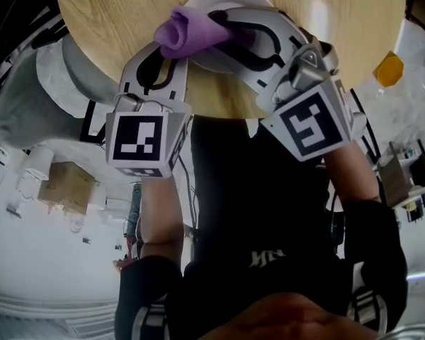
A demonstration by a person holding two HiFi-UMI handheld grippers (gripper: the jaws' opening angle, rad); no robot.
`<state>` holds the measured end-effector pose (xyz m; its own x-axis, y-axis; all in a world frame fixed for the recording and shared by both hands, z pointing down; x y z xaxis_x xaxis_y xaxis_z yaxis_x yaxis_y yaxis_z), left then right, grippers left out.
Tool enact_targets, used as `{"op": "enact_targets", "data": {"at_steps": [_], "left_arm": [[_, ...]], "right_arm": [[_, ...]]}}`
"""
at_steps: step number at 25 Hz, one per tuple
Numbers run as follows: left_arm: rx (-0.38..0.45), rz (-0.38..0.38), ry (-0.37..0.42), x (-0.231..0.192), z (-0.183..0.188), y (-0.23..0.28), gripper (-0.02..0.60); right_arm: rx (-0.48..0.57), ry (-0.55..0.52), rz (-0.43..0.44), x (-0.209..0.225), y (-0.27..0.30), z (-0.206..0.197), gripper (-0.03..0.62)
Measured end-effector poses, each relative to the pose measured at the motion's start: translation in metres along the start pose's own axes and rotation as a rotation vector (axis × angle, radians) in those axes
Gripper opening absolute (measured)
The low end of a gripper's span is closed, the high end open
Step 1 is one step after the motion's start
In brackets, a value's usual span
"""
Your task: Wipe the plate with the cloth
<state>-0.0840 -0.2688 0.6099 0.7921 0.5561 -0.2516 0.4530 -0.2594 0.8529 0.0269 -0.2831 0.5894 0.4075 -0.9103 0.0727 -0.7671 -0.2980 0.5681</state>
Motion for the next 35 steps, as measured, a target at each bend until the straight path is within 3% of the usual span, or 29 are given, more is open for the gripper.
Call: {"op": "enact_targets", "data": {"at_steps": [5, 12, 14, 16, 19, 22, 26, 31, 35], "left_arm": [[-0.003, 0.000, 0.005, 0.001, 0.000, 0.000, 0.045], [0.002, -0.002, 0.003, 0.001, 0.000, 0.000, 0.045], [-0.001, -0.001, 0.003, 0.001, 0.000, 0.000, 0.044], [-0.003, -0.001, 0.005, 0.000, 0.000, 0.000, 0.045], [0.002, 0.004, 0.012, 0.000, 0.001, 0.001, 0.045], [0.008, 0.011, 0.012, 0.001, 0.000, 0.001, 0.044], [0.005, 0.013, 0.004, 0.001, 0.000, 0.000, 0.044], [0.008, 0.018, 0.005, 0.000, -0.002, 0.000, 0.044], [0.017, 0.011, 0.016, 0.001, -0.003, 0.001, 0.044]], "right_arm": [[-0.110, -0.026, -0.038, 0.008, -0.033, -0.030, 0.103], [-0.221, 0.048, -0.151, 0.019, -0.079, -0.056, 0.103], [-0.164, 0.078, -0.174, 0.015, -0.087, -0.044, 0.101], [-0.040, 0.100, -0.162, 0.008, -0.085, -0.019, 0.101], [0.113, 0.151, -0.070, 0.000, -0.059, 0.009, 0.101], [0.152, 0.208, 0.016, -0.008, -0.021, 0.016, 0.101], [0.021, 0.183, 0.067, -0.014, 0.005, 0.002, 0.100], [-0.110, 0.048, 0.020, -0.007, -0.014, -0.020, 0.100], [-0.191, 0.052, -0.035, 0.005, -0.050, -0.044, 0.101]]}}
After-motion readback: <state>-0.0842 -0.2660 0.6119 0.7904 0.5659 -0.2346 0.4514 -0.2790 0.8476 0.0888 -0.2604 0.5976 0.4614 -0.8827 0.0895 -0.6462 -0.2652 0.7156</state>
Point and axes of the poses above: the fingertips, and each gripper's own axes: y forward along the fingers, x to its right, z out of its top, the point moved 6 cm from there along -y, backward along the fingers, and after that the axes turned 6 degrees about -x, right-handed, at the moved point
